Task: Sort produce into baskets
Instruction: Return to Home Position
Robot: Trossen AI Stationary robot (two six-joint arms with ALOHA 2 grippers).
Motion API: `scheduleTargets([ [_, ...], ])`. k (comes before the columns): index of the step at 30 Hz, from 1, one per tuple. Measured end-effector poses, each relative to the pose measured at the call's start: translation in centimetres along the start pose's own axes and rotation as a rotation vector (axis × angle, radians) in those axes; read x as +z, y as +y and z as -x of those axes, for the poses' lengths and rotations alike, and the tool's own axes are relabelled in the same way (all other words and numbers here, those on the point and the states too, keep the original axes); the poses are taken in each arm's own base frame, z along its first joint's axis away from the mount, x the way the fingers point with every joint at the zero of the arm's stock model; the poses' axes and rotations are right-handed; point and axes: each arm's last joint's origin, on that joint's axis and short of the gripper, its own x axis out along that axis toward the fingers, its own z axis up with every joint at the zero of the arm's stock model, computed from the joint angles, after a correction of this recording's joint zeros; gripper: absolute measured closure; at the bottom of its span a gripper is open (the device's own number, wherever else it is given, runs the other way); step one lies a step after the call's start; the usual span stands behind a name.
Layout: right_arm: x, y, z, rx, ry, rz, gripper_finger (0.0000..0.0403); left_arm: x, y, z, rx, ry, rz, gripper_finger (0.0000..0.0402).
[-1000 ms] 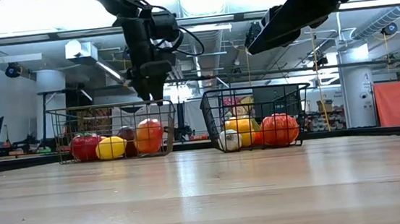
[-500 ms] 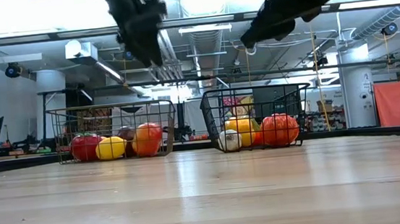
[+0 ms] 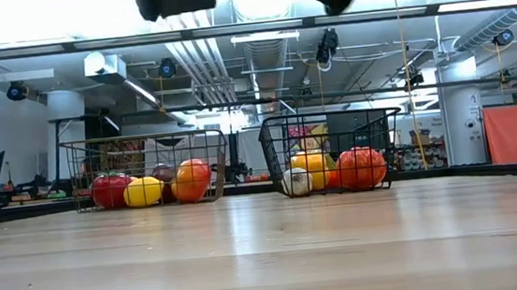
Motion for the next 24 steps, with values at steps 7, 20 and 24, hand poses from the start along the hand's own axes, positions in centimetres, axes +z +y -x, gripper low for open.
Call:
scheduleTargets([
  [7, 1.2, -3.4, -0.5, 0.004, -0.061, 0.022, 0.018, -2.7, 1.3, 1.0, 0.054, 0.029, -0.062, 0.001],
  [20, -0.1, -6.7, 0.1, -0.039, -0.034, 0.035, 0.0188, -6.9, 6.1, 8.0, 0.132, -0.147, 0.087, 0.001],
  [24, 0.5, -6.8, 0.7, -0.039, -0.06, 0.043, 0.0188, -9.1, 7.7, 8.3, 0.176, -0.173, 0.115, 0.001],
])
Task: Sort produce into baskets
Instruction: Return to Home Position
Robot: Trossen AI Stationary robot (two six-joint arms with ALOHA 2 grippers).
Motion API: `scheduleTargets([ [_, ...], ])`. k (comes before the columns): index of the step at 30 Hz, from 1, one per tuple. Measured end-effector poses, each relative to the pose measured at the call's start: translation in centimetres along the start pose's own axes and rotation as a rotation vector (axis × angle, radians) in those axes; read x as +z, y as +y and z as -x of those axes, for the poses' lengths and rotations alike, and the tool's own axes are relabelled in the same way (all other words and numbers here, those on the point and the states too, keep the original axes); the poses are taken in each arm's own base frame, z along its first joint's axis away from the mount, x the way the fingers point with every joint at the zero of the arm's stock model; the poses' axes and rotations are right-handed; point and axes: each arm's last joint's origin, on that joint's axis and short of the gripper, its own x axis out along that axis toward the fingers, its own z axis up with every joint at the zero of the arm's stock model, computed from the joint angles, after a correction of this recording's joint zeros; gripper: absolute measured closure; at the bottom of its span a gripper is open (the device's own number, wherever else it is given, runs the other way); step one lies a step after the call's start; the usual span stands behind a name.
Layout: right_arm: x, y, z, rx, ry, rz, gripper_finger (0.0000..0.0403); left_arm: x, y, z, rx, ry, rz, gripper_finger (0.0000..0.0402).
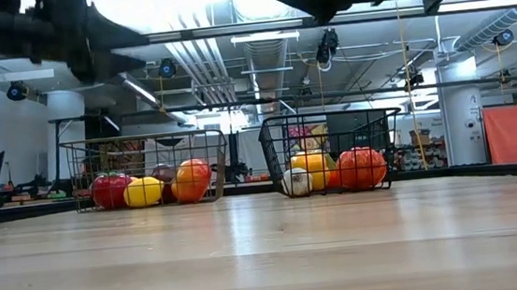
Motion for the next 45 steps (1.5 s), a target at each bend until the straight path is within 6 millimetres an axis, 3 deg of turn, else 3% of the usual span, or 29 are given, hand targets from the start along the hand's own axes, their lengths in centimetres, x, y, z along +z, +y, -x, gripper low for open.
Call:
scheduleTargets([
  [7, -0.6, 0.1, 2.2, -0.012, 0.005, 0.007, 0.0189, -0.4, 1.2, 0.9, -0.11, -0.027, 0.018, 0.001],
  [18, -1.4, -0.1, 8.7, -0.109, -0.07, -0.02, 0.0188, 1.0, 2.3, 3.9, -0.115, -0.082, -0.011, 0.001],
  [31, -3.5, 1.2, 14.3, -0.198, -0.184, -0.084, 0.0188, 0.0, 3.0, 5.6, -0.114, -0.126, -0.003, 0.001],
  [40, -4.1, 1.9, 16.4, -0.203, -0.246, -0.111, 0.0188, -3.0, 3.0, 5.3, -0.116, -0.141, 0.039, 0.001],
  [45, -5.4, 2.3, 16.9, -0.194, -0.256, -0.133, 0.0188, -4.9, 2.8, 4.7, -0.116, -0.149, 0.045, 0.001],
])
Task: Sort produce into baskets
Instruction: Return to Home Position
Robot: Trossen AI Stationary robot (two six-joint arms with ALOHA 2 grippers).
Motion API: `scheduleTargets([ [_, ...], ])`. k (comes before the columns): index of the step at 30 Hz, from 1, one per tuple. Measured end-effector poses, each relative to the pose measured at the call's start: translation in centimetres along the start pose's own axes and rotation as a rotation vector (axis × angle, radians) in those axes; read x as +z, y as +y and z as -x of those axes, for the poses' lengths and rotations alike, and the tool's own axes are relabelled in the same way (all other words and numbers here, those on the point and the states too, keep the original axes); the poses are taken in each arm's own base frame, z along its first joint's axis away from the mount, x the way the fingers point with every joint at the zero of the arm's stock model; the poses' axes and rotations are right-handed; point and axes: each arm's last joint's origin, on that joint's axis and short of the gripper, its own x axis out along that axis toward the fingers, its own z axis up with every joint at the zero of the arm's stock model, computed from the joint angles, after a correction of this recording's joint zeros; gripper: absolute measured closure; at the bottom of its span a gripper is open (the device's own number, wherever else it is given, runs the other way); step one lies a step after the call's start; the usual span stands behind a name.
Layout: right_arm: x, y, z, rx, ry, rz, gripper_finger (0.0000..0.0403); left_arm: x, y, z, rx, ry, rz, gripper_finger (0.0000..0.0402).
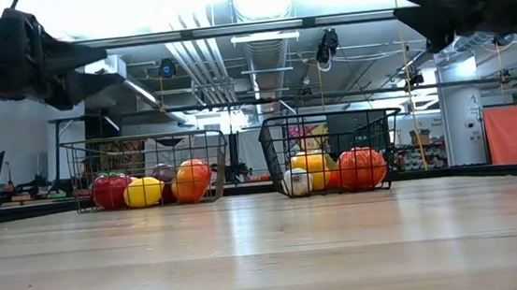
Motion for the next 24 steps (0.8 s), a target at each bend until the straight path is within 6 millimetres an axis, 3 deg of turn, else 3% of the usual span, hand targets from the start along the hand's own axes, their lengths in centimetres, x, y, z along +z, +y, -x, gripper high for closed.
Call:
scheduleTargets([
  [6, -2.0, 0.3, 0.4, 0.046, 0.086, -0.008, 0.0188, -0.7, 0.0, 0.0, 0.009, 0.07, -0.019, 0.001],
  [14, -2.3, 0.3, 0.4, 0.06, 0.113, 0.033, 0.0188, -0.9, 0.1, -0.2, 0.059, 0.102, -0.062, 0.001],
  [24, -2.7, 0.3, 0.4, 0.035, 0.155, -0.273, 0.0188, -1.1, 0.1, -0.3, 0.06, 0.129, -0.071, 0.001],
])
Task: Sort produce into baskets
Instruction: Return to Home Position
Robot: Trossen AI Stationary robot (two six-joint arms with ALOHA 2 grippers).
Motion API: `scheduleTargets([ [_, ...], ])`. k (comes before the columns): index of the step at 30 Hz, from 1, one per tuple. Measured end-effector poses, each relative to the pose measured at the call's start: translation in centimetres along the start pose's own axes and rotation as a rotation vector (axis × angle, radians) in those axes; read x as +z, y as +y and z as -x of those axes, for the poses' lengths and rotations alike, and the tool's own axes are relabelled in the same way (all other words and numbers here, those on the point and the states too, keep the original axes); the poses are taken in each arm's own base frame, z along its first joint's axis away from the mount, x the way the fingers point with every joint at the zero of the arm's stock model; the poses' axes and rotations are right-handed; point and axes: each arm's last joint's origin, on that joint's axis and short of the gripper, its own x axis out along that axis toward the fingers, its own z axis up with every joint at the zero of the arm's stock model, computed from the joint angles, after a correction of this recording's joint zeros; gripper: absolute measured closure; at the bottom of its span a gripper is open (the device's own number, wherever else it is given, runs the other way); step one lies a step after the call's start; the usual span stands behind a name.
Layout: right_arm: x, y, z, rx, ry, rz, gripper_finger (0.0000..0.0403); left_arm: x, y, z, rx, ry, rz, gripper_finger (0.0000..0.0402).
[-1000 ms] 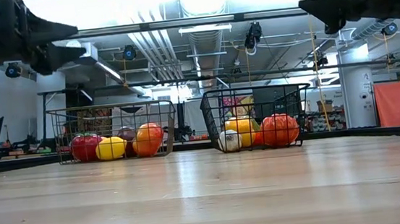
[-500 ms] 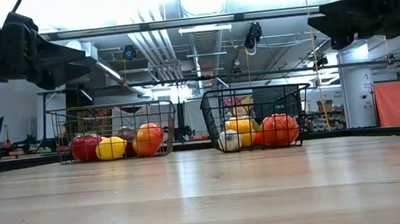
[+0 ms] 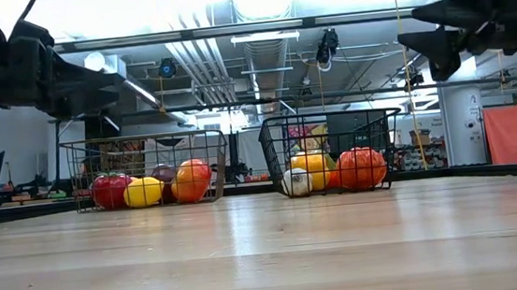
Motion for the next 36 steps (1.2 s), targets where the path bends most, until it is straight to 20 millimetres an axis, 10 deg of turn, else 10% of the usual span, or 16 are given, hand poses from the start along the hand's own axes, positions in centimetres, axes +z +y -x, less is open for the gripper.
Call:
scheduleTargets([
  [36, -1.3, 0.6, 2.1, -0.031, 0.111, 0.234, 0.0188, -0.2, -0.1, -0.2, 0.0, 0.027, -0.009, 0.001],
])
